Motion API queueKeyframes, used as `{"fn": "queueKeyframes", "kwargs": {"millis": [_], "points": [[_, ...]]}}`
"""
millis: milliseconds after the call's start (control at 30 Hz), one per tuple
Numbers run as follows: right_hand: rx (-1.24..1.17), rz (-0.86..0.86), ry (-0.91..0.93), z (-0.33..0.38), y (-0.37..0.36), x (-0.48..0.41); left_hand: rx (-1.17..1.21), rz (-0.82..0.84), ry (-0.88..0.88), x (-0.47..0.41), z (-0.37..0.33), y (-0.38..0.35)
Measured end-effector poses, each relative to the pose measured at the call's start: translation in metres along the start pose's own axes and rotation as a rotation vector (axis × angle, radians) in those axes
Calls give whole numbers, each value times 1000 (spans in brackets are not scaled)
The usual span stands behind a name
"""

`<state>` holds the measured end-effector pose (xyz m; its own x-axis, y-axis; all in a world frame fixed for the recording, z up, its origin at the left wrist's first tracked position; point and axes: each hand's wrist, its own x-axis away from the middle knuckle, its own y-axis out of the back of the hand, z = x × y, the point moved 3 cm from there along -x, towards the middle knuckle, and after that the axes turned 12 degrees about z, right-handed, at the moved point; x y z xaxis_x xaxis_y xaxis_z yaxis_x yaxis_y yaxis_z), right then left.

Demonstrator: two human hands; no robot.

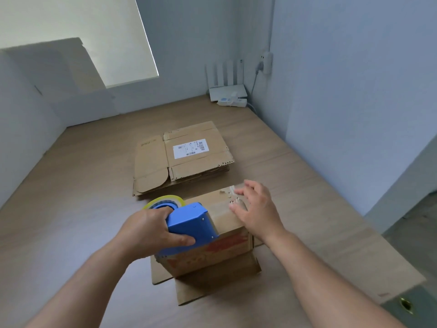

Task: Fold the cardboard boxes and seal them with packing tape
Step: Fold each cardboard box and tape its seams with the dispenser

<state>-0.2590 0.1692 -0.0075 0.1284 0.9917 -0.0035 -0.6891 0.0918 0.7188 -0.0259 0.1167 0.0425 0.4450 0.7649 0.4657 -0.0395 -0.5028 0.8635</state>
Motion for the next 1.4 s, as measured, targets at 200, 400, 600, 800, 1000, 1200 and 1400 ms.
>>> {"fn": "queueKeyframes", "kwargs": {"millis": [200,400,600,800,1000,1200,1400], "points": [[-542,314,30,29,-16,-7,2,10,-4,1,0,0],[-608,304,96,30,-16,-10,18,30,-8,1,-2,5],[-678,182,16,27,-17,-11,231,137,18,-6,-4,32],[-698,-2,-260,-9,3,-15,153,292,213,-10,15,48],[-690,66,-387,-28,5,-19,119,381,265,-17,6,49],[-626,80,-425,-29,5,-22,168,405,289,-23,3,50],[-786,146,-538,-32,-9,-16,169,433,300,-29,-6,48]]}}
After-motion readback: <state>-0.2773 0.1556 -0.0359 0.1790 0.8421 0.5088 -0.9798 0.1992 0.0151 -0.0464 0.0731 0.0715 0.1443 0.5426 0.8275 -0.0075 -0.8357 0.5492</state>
